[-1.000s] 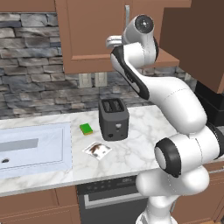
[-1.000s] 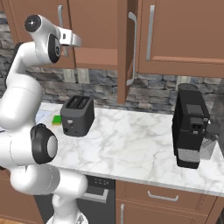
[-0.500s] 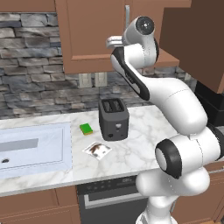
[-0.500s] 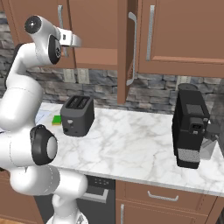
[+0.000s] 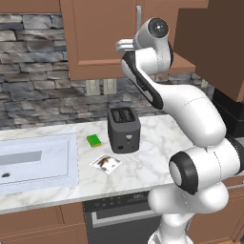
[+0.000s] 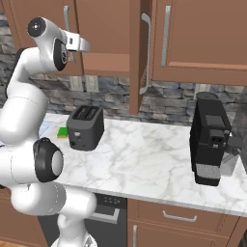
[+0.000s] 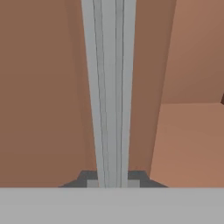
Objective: Open the cabinet. Pick the sponge and place it next to the sink. Then close the cabinet.
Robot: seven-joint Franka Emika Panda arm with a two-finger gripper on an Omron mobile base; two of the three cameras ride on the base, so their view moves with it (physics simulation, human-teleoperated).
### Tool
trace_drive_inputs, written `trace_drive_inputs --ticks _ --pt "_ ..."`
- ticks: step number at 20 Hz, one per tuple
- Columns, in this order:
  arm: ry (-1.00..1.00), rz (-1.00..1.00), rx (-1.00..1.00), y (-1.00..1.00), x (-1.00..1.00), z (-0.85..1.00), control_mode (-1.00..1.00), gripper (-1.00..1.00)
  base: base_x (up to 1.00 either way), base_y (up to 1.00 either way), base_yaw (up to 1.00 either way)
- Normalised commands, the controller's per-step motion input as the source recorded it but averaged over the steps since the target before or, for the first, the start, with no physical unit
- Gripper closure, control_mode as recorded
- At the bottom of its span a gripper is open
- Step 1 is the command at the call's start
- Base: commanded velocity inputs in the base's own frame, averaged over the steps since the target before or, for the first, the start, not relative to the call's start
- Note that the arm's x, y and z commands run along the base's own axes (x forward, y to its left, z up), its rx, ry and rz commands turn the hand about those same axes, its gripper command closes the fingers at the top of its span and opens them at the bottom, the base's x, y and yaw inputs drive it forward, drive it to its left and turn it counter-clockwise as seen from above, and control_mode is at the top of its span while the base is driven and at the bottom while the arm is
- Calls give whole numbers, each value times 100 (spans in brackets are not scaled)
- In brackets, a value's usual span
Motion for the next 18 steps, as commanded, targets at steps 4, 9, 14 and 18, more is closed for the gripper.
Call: trace_drive_inputs --ticks 4,9,14,18 --pt "0 0 0 0 0 0 -100 100 0 0 0" --pt "-6 1 0 11 0 0 -100 100 0 0 0" --pt "0 4 0 30 -2 0 -100 100 0 0 0" --pt "0 5 0 39 -3 0 -100 100 0 0 0"
